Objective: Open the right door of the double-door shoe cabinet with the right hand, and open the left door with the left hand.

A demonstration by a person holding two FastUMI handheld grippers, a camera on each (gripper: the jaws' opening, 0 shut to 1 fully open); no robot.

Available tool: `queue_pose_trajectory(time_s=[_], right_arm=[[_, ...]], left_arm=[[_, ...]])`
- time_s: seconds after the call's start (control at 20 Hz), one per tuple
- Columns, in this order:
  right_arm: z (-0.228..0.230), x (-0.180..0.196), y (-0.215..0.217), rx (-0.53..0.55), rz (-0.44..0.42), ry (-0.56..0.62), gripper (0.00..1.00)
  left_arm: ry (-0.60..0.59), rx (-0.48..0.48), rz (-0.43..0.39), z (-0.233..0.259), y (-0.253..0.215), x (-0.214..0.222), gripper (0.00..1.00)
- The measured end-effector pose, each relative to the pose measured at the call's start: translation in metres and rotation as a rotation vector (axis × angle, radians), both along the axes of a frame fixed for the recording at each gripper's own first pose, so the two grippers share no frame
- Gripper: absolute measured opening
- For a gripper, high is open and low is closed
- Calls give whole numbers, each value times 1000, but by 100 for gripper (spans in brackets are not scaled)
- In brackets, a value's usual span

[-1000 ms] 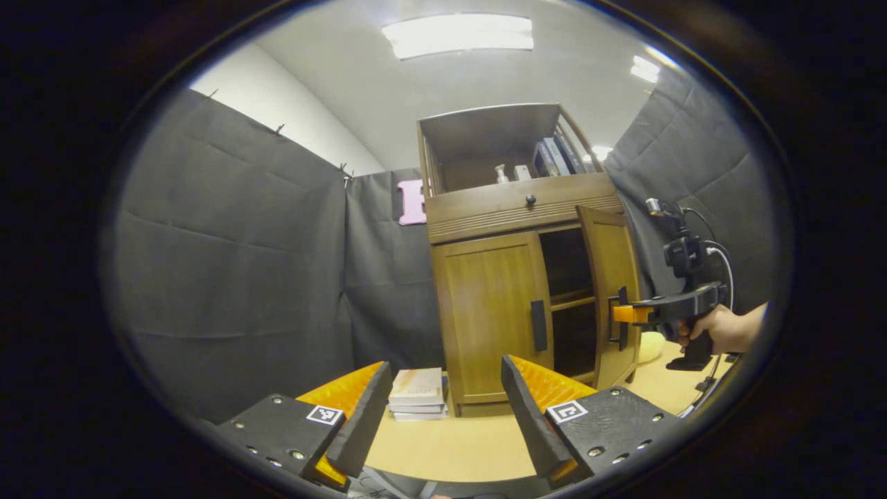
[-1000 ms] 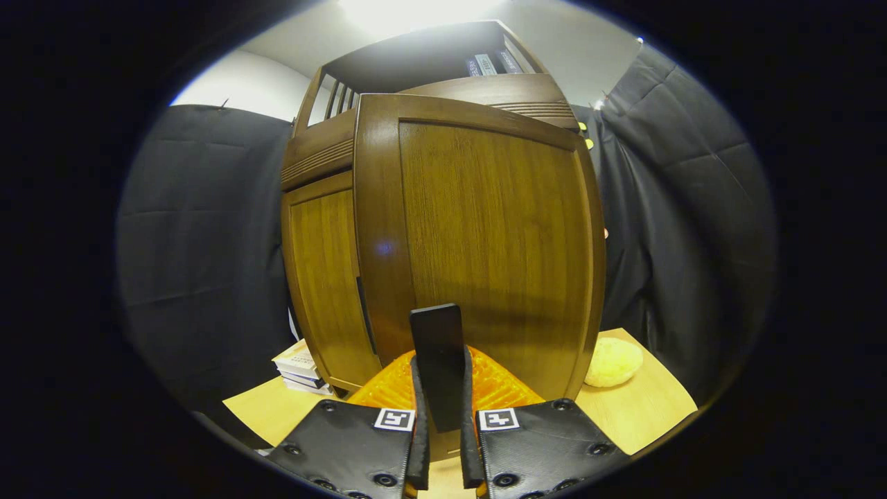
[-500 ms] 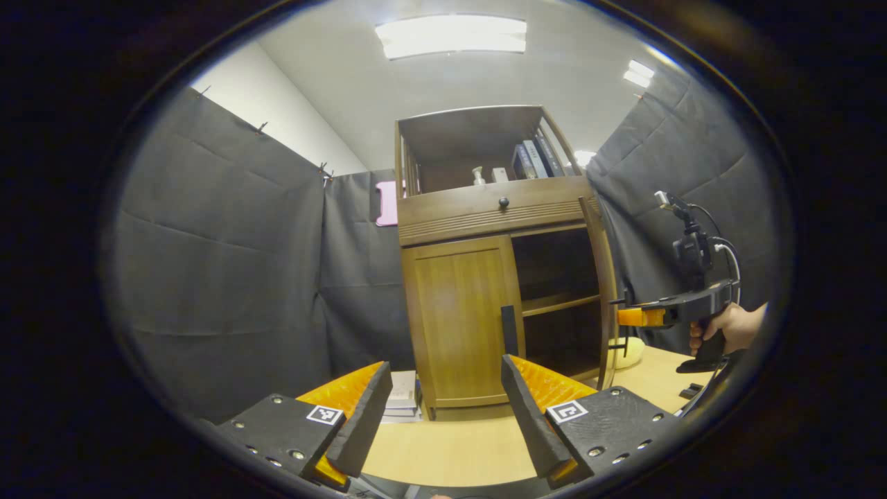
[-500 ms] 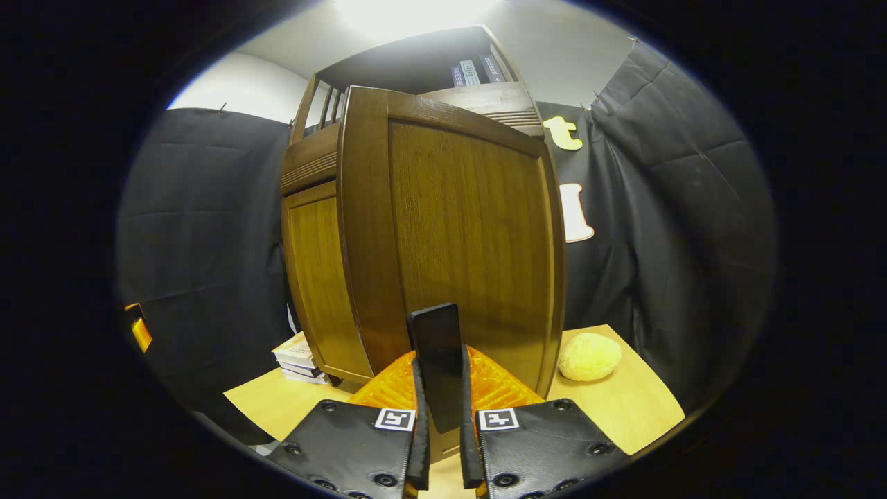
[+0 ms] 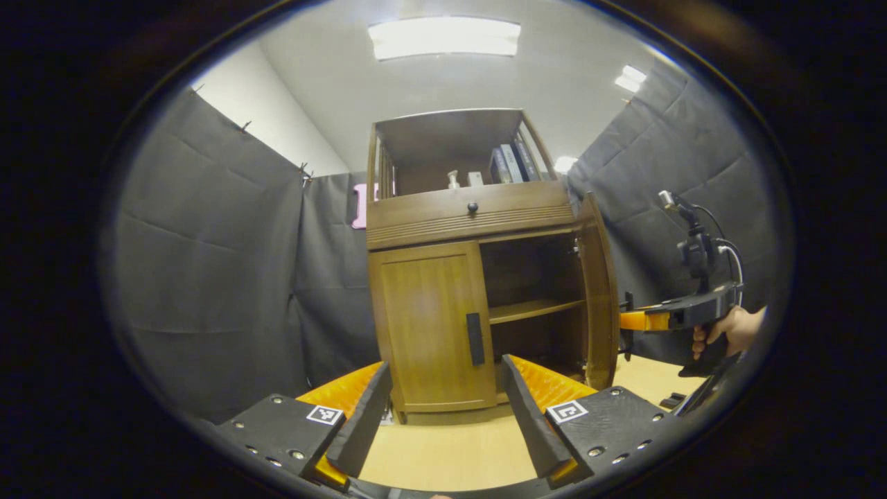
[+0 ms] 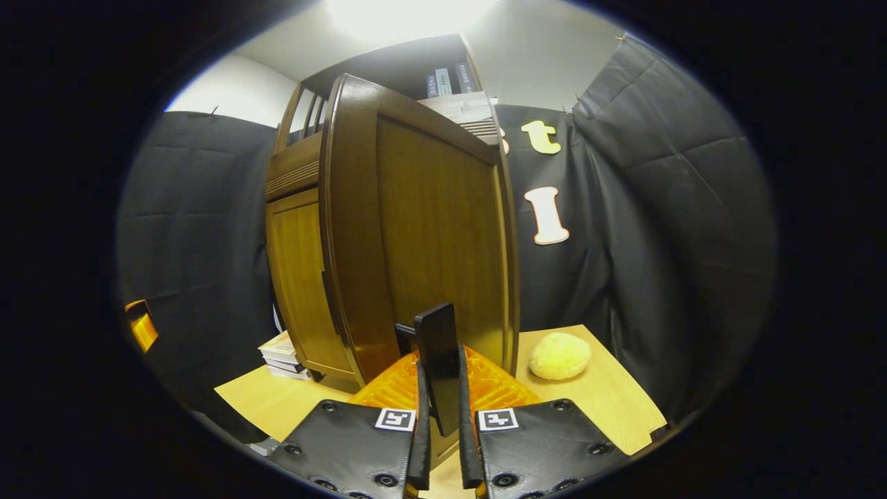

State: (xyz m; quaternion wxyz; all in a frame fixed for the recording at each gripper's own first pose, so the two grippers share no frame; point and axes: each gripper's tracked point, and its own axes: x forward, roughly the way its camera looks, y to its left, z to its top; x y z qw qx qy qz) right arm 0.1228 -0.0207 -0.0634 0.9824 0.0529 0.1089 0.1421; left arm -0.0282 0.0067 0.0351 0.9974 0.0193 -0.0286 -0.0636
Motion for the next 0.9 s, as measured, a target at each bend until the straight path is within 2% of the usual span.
queue_pose_trajectory(time_s=[0.1,0.15,0.2,0.25,0.35,0.4,0.45,0.5,0.6,0.65,0.7,0.8,0.9], right_arm=[[-1,-4,-11,-5,-14,2,15],[-1,-4,-17,-9,-23,2,19],[0,-4,-22,-10,-30,3,15],[0,-4,-28,-8,-36,4,19],[0,-3,-39,-4,-48,5,15],[-2,-3,-43,-4,-52,5,18],[-2,-3,-48,-8,-56,3,13],[-3,-3,-52,-13,-60,0,17],[-3,-3,-59,-21,-63,-1,16],[-3,-4,-63,-23,-63,-4,10],[-3,-4,-66,-28,-63,-7,16],[-4,-8,-74,-47,-69,-15,16],[-5,-15,-86,-61,-84,-22,16]], left_arm=[[-2,4,-12,3,-8,7,93],[-1,6,-17,1,-11,8,93],[0,5,-22,2,-16,9,90],[-1,5,-25,2,-21,6,92],[-5,12,-30,4,-28,0,92],[-6,16,-30,5,-32,-1,92],[-6,18,-31,6,-38,-3,90],[-5,18,-30,6,-43,-4,90],[-1,19,-28,5,-49,-3,90],[-1,21,-26,5,-50,-2,90],[-8,25,-22,6,-52,-1,92],[-10,31,-17,5,-53,2,89],[-3,21,-24,3,-56,6,92]])
